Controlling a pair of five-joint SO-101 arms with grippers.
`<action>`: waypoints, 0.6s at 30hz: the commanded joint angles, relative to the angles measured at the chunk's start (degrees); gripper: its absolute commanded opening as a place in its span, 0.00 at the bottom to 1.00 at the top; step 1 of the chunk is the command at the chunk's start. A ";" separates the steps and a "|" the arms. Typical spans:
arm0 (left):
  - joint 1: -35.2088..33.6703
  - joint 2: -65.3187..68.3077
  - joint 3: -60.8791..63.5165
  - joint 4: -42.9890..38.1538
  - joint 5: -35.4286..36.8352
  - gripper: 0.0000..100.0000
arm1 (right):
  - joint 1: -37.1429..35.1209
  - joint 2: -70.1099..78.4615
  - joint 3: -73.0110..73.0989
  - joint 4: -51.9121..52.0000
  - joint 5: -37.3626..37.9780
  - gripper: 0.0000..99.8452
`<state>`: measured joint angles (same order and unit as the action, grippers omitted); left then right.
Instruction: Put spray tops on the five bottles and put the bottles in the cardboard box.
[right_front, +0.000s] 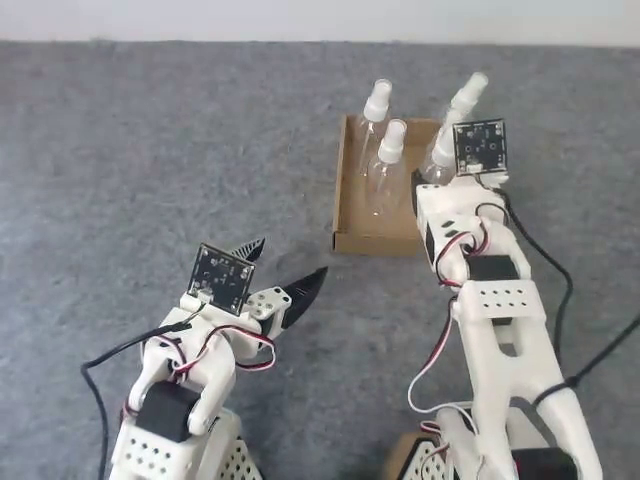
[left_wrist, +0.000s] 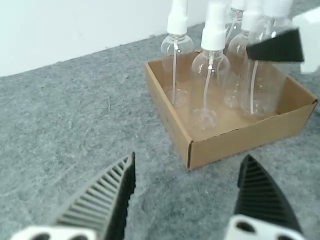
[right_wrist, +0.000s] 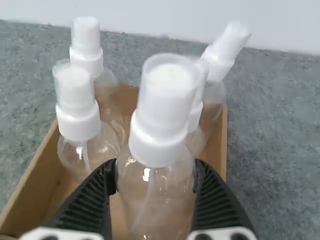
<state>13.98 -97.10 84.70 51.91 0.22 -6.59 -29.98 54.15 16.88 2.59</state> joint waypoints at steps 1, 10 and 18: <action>0.00 -0.62 -0.40 -1.58 -0.44 0.30 | 0.40 -0.57 1.76 -4.70 0.09 0.01; 0.00 -0.62 -0.40 -1.58 -0.44 0.30 | 0.48 0.13 6.33 -11.65 -0.35 0.01; 0.00 -0.62 -0.40 -1.58 -0.44 0.30 | 0.66 0.13 6.42 -11.38 -5.98 0.01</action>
<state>13.98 -97.10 84.70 51.91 0.22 -6.51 -29.36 61.36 6.68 -2.15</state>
